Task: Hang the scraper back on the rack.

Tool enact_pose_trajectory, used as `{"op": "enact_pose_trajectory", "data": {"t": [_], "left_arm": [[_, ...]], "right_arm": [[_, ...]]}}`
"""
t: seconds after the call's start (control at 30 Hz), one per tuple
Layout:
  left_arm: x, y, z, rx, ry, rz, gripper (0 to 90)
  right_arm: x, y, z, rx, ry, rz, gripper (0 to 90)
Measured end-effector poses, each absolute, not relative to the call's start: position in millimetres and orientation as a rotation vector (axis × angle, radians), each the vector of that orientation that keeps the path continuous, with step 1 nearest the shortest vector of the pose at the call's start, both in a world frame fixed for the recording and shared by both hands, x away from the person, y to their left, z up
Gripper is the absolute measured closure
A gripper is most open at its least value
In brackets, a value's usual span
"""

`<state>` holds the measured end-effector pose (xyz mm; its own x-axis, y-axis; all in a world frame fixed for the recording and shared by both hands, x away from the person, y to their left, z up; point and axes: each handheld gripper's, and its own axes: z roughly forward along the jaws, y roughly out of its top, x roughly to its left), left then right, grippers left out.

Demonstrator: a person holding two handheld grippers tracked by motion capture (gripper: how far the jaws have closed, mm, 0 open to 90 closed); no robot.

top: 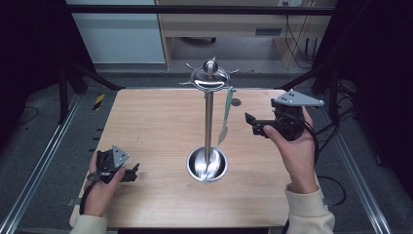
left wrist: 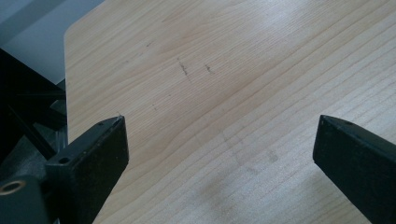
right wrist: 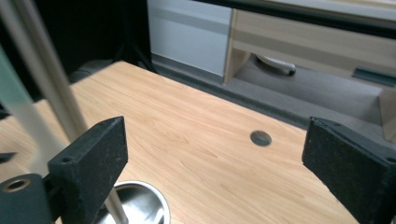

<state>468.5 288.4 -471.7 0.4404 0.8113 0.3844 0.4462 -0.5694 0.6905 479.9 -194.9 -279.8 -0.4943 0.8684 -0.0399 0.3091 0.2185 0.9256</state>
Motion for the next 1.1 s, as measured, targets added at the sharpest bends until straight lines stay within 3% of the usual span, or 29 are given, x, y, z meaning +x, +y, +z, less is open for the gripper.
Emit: {"op": "enact_pose_trajectory", "data": {"t": [0.3,0.67,1.1], "left_arm": [[469,287,-472,2.199,1.052,0.976,3.1],[468,287,-471,2.197,1.046,0.977,3.0],[468,286,-472,2.192,1.040,0.971,3.0]], "right_arm": [[491,-199,-311,1.138,1.967,1.203,6.3],[499,-203,-340,1.212,1.967,1.165,12.9],[502,-207,-380,1.277,2.006,1.039,13.9]]}}
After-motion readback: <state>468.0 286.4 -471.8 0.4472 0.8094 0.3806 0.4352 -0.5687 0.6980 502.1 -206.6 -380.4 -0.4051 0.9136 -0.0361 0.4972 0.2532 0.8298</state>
